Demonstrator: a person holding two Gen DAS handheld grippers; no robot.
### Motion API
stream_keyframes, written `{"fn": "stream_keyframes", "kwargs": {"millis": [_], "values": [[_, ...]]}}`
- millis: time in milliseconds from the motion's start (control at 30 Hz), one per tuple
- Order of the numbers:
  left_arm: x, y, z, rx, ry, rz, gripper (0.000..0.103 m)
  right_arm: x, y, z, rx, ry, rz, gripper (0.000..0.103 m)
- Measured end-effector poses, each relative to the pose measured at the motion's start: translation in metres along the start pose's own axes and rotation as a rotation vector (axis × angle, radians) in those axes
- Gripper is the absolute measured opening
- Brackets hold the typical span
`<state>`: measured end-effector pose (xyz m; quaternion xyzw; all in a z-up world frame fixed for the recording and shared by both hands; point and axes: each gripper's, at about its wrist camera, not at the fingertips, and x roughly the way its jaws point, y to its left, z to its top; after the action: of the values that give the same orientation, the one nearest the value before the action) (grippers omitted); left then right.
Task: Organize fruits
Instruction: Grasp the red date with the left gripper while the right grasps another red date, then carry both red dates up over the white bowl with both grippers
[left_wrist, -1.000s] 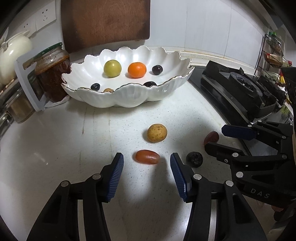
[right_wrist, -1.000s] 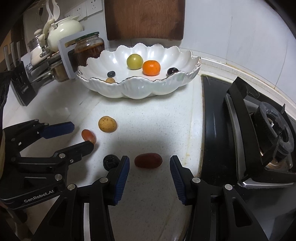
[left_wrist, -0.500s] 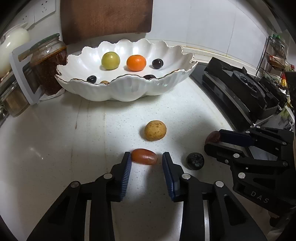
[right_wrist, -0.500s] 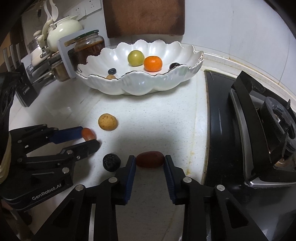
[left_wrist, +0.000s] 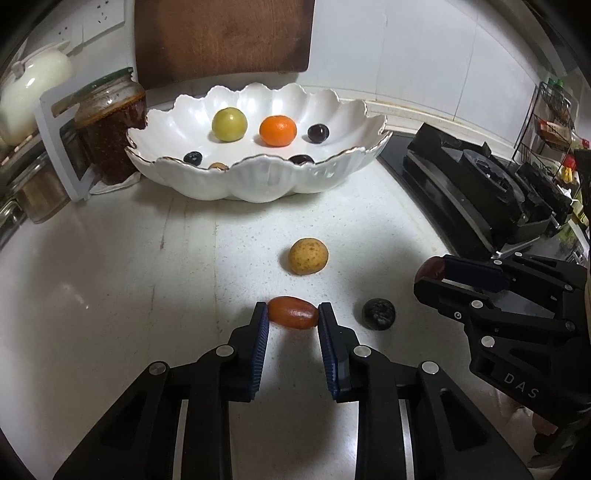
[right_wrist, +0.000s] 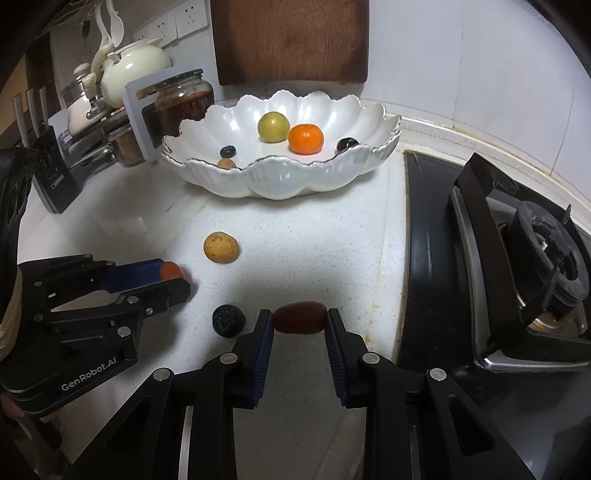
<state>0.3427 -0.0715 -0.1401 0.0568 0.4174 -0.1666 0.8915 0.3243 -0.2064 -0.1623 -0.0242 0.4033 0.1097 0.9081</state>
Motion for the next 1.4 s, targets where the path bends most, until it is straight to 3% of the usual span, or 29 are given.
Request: {"fn": "stream_keyframes", "kwargs": {"millis": [700, 1400], "values": [[-0.066, -0.009, 0.006, -0.026, -0.145, 0.016, 0.027, -0.062, 0.008, 0.010, -0.010, -0.141, -0.023, 0.030], [-0.123, -0.005, 0.042, -0.033, -0.350, 0.071, 0.027, -0.107, 0.012, 0.052, -0.024, -0.331, -0.033, 0.030]]}}
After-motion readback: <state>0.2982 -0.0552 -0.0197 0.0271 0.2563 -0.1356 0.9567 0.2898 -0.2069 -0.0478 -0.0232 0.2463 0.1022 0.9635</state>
